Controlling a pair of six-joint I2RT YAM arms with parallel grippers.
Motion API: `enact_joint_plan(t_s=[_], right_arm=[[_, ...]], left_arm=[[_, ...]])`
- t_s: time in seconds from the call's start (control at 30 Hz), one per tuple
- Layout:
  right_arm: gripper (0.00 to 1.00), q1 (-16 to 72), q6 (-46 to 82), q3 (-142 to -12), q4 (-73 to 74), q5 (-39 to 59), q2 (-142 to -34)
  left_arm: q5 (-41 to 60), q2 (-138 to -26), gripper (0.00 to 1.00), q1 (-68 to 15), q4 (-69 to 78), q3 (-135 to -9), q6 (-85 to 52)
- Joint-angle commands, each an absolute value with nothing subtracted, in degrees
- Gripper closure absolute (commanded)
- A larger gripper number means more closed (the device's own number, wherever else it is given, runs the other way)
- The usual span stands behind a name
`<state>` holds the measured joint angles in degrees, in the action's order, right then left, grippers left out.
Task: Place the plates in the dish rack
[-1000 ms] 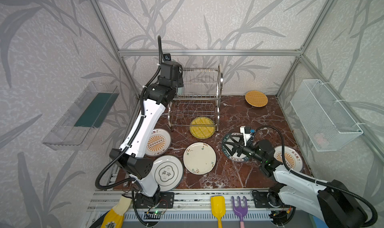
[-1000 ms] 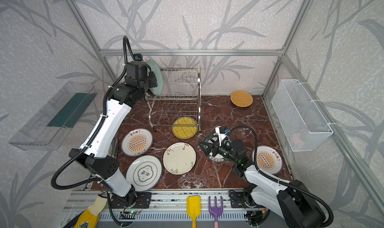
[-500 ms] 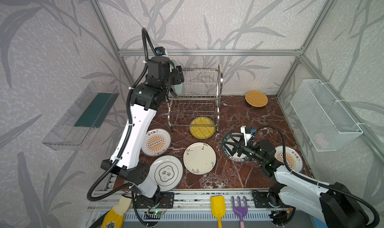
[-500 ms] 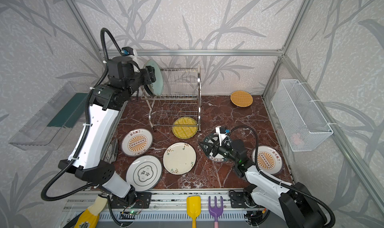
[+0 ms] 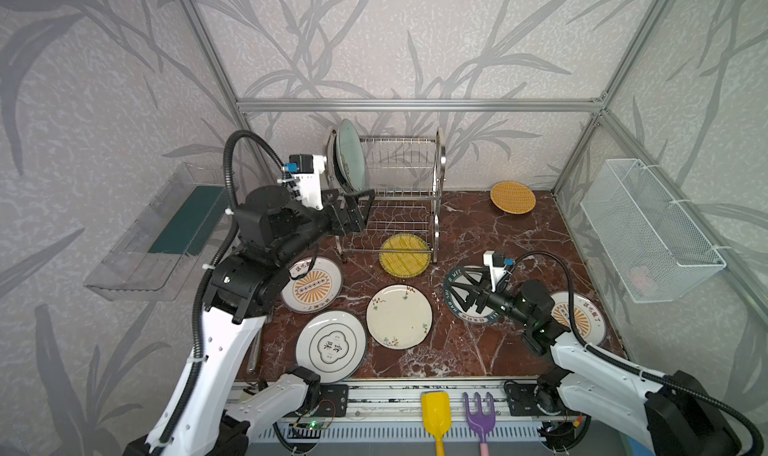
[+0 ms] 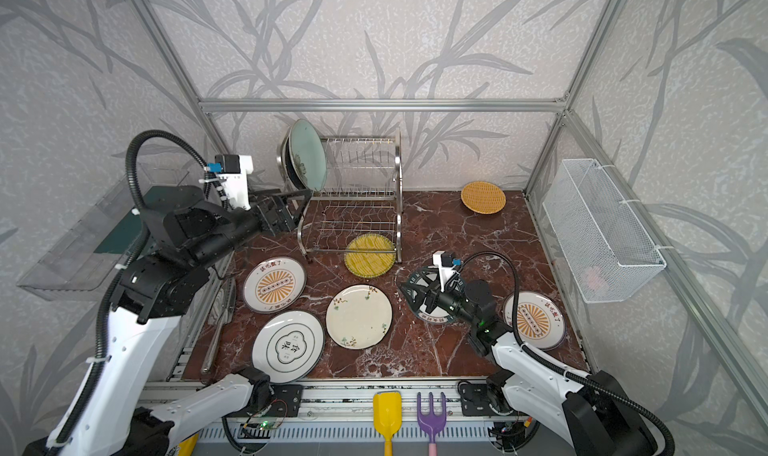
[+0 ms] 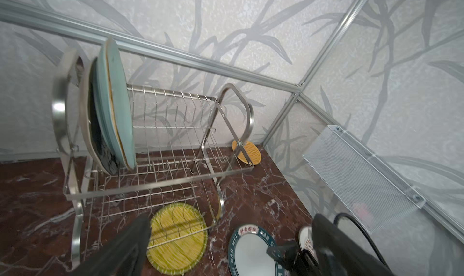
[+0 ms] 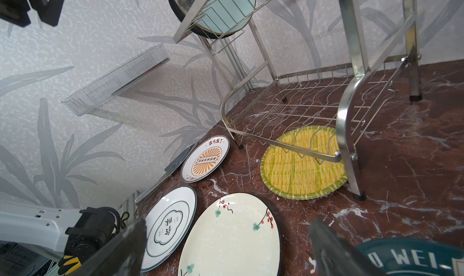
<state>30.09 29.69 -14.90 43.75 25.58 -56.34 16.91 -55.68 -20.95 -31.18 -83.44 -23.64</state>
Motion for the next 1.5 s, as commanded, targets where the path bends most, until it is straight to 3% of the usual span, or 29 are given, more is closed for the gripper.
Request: enact_joint_plan(t_s=[0.0, 0.23, 0.57, 0.73, 0.97, 1.23, 1.47], right_arm=[[0.01, 30.31, 29.00, -17.32, 39.08, 21.54, -55.26], [0.01, 28.47, 29.99, -19.41, 32.21, 16.81, -54.07], [0.01, 16.49, 38.22, -26.80, 19.29, 14.30, -56.30], [0.01, 9.30, 44.09, -34.52, 11.19, 8.50, -66.07], [0.04, 1.91, 57.18, -36.49, 23.08, 2.47, -79.60], [0.21, -0.89, 67.72, -43.82, 35.03, -1.53, -97.40], [0.30, -2.26, 73.44, -53.48, 34.65, -4.32, -110.82]], left_arm=[[25.07, -49.37, 0.01, -21.09, -23.63, -72.97, -26.50], [34.46, -44.37, 0.01, -21.09, -10.06, -51.15, -31.16], [41.32, -46.46, 0.01, -20.17, -0.41, -39.91, -37.43], [41.42, -46.81, 0.01, -19.95, -3.13, -41.00, -34.93], [42.43, -47.33, 0.01, -19.95, -2.19, -40.52, -35.25], [42.70, -47.44, 0.01, -19.95, -1.16, -40.08, -35.68], [43.18, -47.77, 0.01, -19.95, -0.85, -40.08, -35.95]])
